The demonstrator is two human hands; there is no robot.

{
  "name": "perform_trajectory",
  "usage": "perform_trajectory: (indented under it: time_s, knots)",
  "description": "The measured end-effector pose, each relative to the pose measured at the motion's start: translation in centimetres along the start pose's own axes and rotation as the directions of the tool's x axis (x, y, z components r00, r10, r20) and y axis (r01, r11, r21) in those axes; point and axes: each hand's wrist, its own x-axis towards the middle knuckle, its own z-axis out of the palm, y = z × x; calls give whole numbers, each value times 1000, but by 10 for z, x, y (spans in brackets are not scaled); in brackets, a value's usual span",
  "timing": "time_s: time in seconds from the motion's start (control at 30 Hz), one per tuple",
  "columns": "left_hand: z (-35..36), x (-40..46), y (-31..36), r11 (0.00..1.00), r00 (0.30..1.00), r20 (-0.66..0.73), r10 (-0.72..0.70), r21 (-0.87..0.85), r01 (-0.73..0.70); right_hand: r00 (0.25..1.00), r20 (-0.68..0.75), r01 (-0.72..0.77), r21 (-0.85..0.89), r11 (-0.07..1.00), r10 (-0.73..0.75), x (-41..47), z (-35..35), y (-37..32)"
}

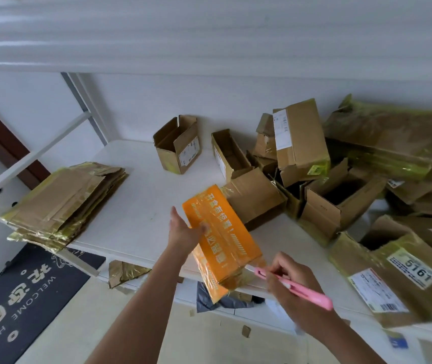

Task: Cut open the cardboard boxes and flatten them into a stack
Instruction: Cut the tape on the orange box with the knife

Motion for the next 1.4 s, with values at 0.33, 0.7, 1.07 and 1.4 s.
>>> perform_trajectory:
  time_s: [0.33,0.7,1.07,1.4]
  knots:
    - [-14,20,15,921,929,298,221,249,-299,871,-415,-40,474,879,263,-18,15,22]
    - [50,-49,11,867,996,80,40,493,-74,720,-588,8,538,843,369,-5,-45,31]
    - [65,-45,-10,366,849,477,225,766,-528,795,-484,-88,506,858,366,-29,-30,62]
    - [70,-37,-14,413,863,460,209,758,-505,717,-433,-98,713,694,546,-9,-41,77]
